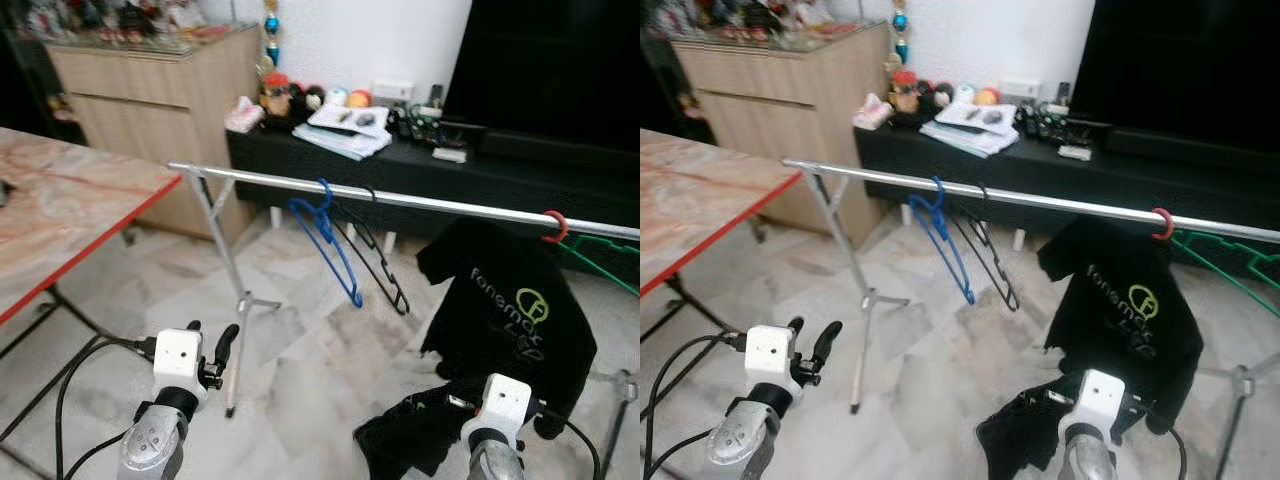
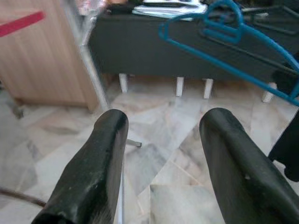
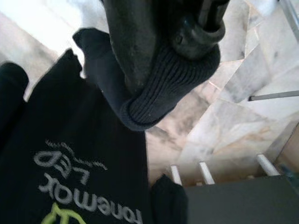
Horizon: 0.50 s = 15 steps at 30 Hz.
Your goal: Hang hanger
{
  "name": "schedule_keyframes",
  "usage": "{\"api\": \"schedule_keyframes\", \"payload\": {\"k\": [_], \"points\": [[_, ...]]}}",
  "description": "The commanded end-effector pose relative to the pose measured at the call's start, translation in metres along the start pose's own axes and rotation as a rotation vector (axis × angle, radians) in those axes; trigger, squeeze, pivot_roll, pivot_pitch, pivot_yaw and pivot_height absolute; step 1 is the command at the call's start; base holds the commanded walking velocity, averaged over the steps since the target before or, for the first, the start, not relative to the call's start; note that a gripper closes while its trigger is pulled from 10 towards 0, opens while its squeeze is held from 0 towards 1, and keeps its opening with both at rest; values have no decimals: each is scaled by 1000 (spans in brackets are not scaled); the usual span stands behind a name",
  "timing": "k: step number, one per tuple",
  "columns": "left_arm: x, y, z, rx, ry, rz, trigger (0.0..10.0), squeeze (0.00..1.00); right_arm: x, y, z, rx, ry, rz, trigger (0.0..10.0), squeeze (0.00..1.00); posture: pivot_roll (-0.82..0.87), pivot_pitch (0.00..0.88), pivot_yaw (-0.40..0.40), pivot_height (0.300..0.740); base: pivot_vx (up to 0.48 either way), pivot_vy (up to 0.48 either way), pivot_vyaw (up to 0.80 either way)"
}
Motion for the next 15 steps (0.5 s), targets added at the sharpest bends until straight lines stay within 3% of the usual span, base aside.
{"api": "schedule_keyframes", "payload": {"k": [1, 15], "points": [[0, 0, 5, -8, -7, -1, 10000, 0, 1, 4, 8, -14, -30, 22, 10000, 0, 8, 65, -2, 740, 420, 0, 0], [4, 2, 6, -7, -3, -1, 10000, 0, 4, 10, 1, -54, 15, 42, 10000, 0, 8, 78, -3, 740, 343, 0, 0]]}}
Point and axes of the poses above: a point about 5 cm out from each wrist's last joint towards the gripper, its own x axis pointing out of the wrist towards the gripper, its own y axis along the axis of the wrist's last joint, z = x × y, the point moved 1 cm from there along x, pointing out of the wrist towards the gripper, and after that the axes turned 15 degrees about -x, right-handed, at the moved point
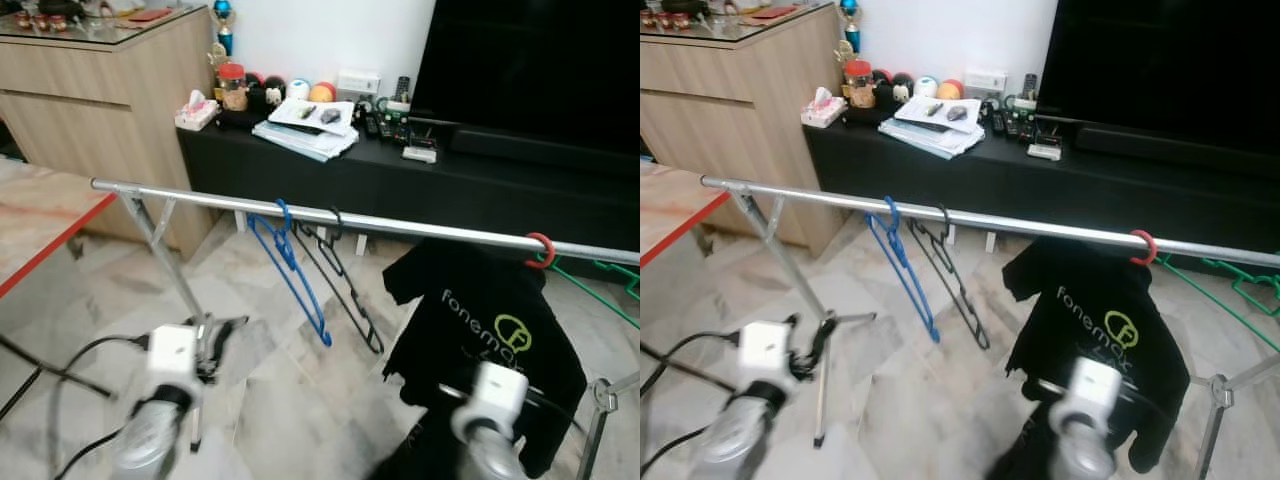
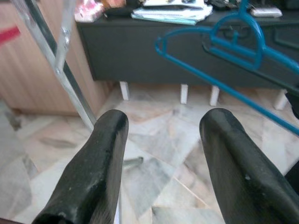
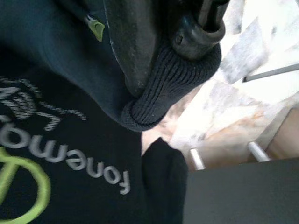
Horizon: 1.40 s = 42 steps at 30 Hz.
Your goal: Hang hanger
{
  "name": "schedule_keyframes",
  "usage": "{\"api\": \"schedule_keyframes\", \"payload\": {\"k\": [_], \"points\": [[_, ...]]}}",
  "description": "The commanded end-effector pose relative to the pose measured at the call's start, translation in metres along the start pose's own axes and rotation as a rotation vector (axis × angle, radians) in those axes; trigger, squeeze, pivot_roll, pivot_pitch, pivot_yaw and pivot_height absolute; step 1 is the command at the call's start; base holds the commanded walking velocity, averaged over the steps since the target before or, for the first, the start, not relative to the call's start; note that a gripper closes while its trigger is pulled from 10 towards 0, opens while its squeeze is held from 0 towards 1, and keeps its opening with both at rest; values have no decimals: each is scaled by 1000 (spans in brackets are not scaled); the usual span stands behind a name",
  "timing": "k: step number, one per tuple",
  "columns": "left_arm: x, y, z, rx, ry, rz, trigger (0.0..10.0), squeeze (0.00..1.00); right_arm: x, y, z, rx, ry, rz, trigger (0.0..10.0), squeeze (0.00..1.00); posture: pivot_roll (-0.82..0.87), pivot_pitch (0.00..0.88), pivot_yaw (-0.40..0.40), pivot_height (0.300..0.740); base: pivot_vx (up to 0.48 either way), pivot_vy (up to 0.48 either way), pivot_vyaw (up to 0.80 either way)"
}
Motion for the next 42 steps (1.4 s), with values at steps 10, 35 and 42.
{"api": "schedule_keyframes", "payload": {"k": [10, 35, 42], "points": [[4, -3, 16, -29, -78, -35, 10000, 0, -1, -4, 15, 2, -44, -11, 10000, 0, 7, 84, -2, 740, 277, 0, 352], [8, -5, 29, -26, -157, -70, 10000, 0, -1, -5, 10, 15, -20, -24, 10000, 0, 5, 88, -7, 740, 24, 0, 0], [8, -6, 29, -28, -160, -72, 10000, 0, -1, -5, 10, 6, -19, -26, 10000, 0, 5, 85, -8, 740, 130, 0, -617]]}}
Point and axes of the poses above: a point about 5 cm out from each wrist's last joint towards the gripper, its own x axis pointing out of the wrist towards the gripper, its own y axis along the axis of the wrist's last joint, z = x × y, the point moved 1 cm from there along x, pointing out of the wrist towards the gripper, and after that the axes turned 15 degrees about -x, right-handed, at the moved point
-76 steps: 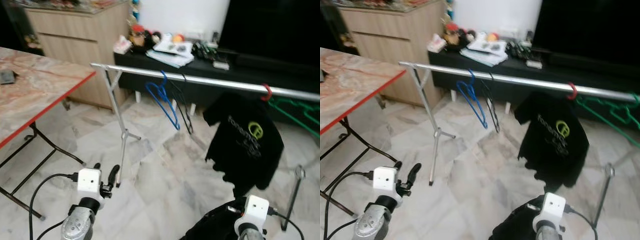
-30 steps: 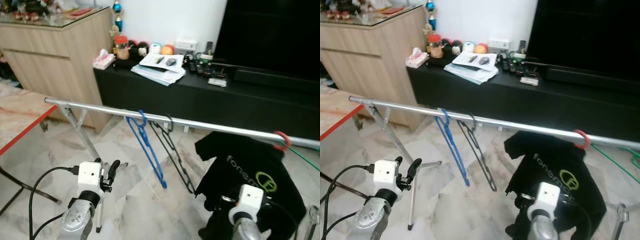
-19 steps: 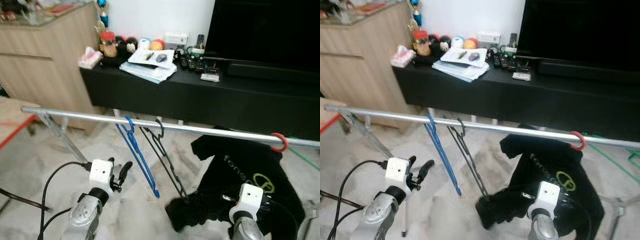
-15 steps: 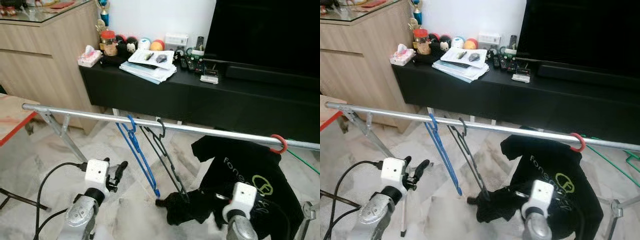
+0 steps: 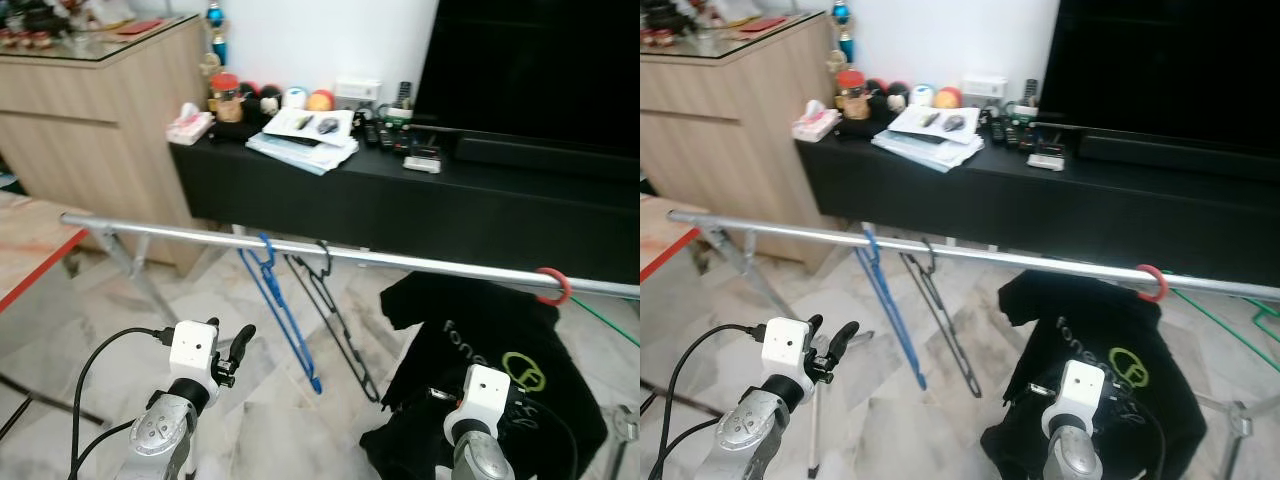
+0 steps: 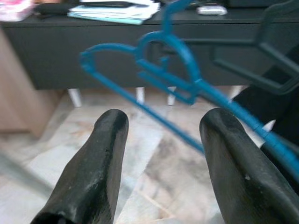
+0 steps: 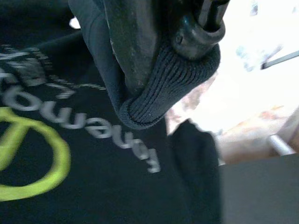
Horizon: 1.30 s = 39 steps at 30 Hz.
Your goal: Hang hanger
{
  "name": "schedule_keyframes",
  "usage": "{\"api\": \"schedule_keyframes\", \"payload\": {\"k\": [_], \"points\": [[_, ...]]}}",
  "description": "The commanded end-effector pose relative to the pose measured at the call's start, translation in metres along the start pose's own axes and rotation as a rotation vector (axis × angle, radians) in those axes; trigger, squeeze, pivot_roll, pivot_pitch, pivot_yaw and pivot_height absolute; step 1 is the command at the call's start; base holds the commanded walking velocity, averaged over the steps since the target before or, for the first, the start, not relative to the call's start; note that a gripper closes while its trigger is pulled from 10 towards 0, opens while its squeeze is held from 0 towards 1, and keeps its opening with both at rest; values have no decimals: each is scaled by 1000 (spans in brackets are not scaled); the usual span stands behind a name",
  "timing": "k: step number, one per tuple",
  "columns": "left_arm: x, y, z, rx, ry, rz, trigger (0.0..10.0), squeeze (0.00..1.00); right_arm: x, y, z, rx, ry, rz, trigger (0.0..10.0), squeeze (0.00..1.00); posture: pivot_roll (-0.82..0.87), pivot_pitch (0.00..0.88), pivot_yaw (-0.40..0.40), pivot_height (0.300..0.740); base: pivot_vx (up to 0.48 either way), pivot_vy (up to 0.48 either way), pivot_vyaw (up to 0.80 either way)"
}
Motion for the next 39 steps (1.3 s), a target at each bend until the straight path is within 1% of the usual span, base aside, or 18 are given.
{"api": "schedule_keyframes", "payload": {"k": [1, 15, 18, 20, 21, 24, 39], "points": [[0, 0, 2, -10, -8, 1, 10000, 0, 1, 3, 2, -11, -6, 15, 10000, 0, 4, 85, -7, 740, 0, 0, -494], [-3, 4, 2, -21, -41, 9, 10000, 0, 1, 3, 1, -8, -3, 11, 10000, 0, 8, 89, -6, 740, 0, 0, 0], [0, 9, 7, -26, -81, 10, 10000, 0, 1, 3, 0, -7, -4, 11, 10000, 0, 10, 91, -4, 740, 0, 0, 0], [1, 9, 8, -22, -86, 9, 10000, 0, 1, 2, 0, -6, -4, 9, 10000, 0, 10, 91, -4, 740, 0, 0, 0], [3, 10, 9, -6, -88, 10, 10000, 0, 0, 2, -1, -5, -3, 9, 10000, 0, 8, 92, -3, 740, 0, 0, 0], [4, 10, 9, -5, -85, 11, 10000, 0, 0, 2, -1, -6, -4, 8, 10000, 0, 6, 92, -3, 740, 0, 0, 0], [2, 8, 11, -4, -96, 0, 10000, 0, 0, 2, -2, -6, 0, 11, 10000, 0, 10, 96, -6, 740, 279, 0, 0]]}}
Point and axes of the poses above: a point about 5 cm out from each wrist's last joint towards the gripper, its own x axis pointing out of the wrist towards the gripper, its own y axis along the axis of the wrist's last joint, z = x × y, the point moved 1 cm from there along x, pointing out of the wrist towards the gripper, and after that the axes turned 15 degrees about -x, right-handed, at the moved point
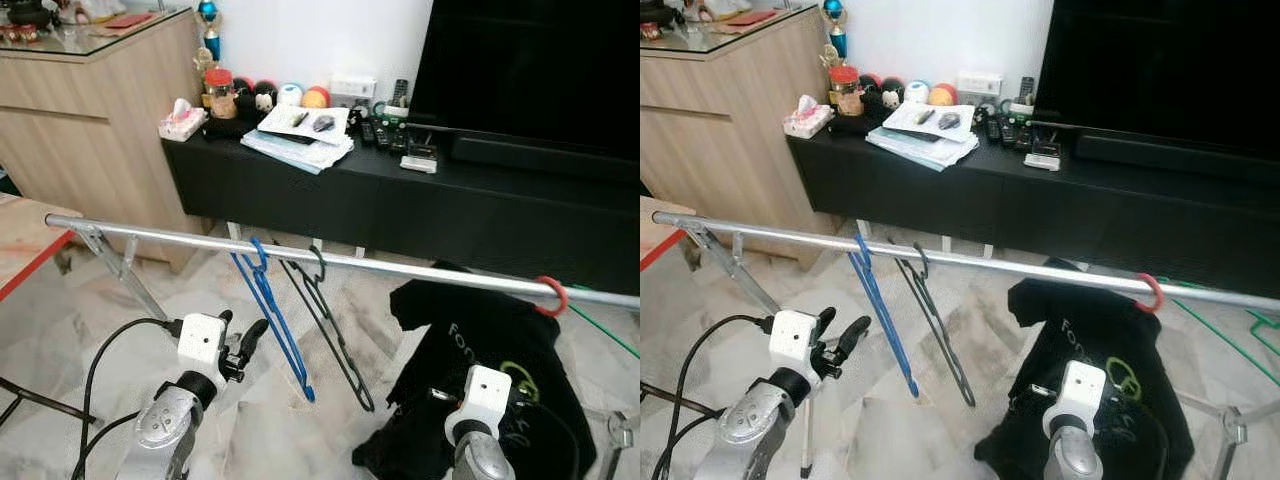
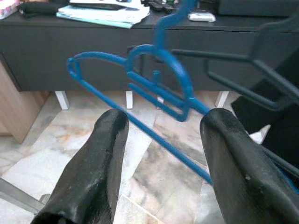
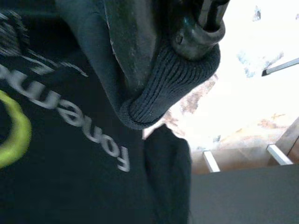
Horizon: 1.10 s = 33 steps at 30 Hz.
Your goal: Hang hanger
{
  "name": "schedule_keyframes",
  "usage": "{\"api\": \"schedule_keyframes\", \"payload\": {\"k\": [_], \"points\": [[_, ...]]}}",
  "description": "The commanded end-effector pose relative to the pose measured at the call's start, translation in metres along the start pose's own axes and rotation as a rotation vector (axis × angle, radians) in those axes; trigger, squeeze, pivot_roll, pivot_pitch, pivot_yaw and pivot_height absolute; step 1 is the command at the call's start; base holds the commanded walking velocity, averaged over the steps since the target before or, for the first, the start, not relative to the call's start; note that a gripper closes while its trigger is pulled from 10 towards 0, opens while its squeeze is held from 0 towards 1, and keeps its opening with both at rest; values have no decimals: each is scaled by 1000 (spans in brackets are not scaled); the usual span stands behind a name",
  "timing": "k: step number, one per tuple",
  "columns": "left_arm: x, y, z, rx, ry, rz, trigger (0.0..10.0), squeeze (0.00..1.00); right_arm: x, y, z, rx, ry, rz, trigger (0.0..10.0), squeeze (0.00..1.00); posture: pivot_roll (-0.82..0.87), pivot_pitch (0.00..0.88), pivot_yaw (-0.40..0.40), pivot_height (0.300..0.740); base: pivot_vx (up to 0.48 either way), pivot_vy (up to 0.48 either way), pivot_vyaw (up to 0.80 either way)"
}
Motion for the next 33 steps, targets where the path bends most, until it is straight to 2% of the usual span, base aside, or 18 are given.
{"api": "schedule_keyframes", "payload": {"k": [1, 16, 18, 21, 23, 25, 28, 30, 33], "points": [[-2, 0, -1, 7, -3, -9, 10000, 0, 1, 2, -1, 1, 3, 12, 10000, 0, 10, 97, -6, 740, 289, 0, 0], [-6, 3, 4, 2, -60, -11, 10000, 0, 0, 2, -2, -2, 4, 9, 10000, 0, 15, 101, -5, 740, 33, 0, 0], [-6, 4, 6, -6, -82, -19, 10000, 0, 0, 2, -3, -2, 4, 9, 10000, 0, 16, 101, -5, 740, 0, 0, 0], [-6, 6, 17, -60, -179, -62, 10000, 0, 0, 2, -3, -2, 5, 8, 10000, 0, 17, 103, -5, 740, 0, 0, 0], [-7, 5, 26, -69, -269, -112, 10000, 0, 0, 2, -4, -2, 6, 8, 10000, 0, 20, 104, -4, 740, 0, 0, 0], [-8, 6, 30, -67, -313, -140, 10000, 0, 0, 2, -4, -3, 7, 7, 10000, 0, 19, 105, -4, 740, 0, 0, 0], [-4, 11, 31, -37, -337, -153, 10000, 0, 0, 2, -4, -3, 7, 6, 10000, 0, 19, 104, -3, 740, 0, 0, 0], [3, 18, 32, -69, -337, -143, 10000, 0, 0, 1, -5, -4, 8, 4, 10000, 0, 22, 106, -2, 740, 0, 0, 0], [8, 17, 32, -87, -332, -154, 10000, 0, 0, 1, -5, -6, 9, 2, 10000, 0, 19, 109, 1, 740, 0, 0, 0]]}}
Point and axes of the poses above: a point about 5 cm out from each wrist's last joint towards the gripper, its own x axis pointing out of the wrist towards the gripper, its own y axis along the axis of the wrist's last joint, z = x × y, the point moved 1 cm from there along x, pointing out of the wrist towards the gripper, and after that the axes turned 15 degrees about -x, right-handed, at the moved point
